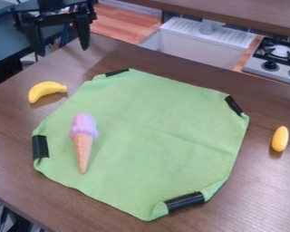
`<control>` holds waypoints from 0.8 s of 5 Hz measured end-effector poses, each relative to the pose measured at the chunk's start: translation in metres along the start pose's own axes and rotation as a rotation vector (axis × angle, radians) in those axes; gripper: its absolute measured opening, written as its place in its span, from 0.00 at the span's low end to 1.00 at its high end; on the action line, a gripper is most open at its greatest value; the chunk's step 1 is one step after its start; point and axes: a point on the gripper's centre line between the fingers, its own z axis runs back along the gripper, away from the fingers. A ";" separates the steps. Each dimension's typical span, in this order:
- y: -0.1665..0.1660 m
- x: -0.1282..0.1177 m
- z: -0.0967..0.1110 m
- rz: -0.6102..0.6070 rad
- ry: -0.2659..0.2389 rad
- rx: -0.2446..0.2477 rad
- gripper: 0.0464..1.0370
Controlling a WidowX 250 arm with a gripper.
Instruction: Fold the cloth from the bottom right to the top left
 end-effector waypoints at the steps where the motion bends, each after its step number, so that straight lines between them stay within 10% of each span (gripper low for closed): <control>1: 0.001 -0.002 -0.010 -0.001 0.029 0.014 0.96; 4: -0.001 -0.004 -0.014 -0.003 0.022 0.014 0.96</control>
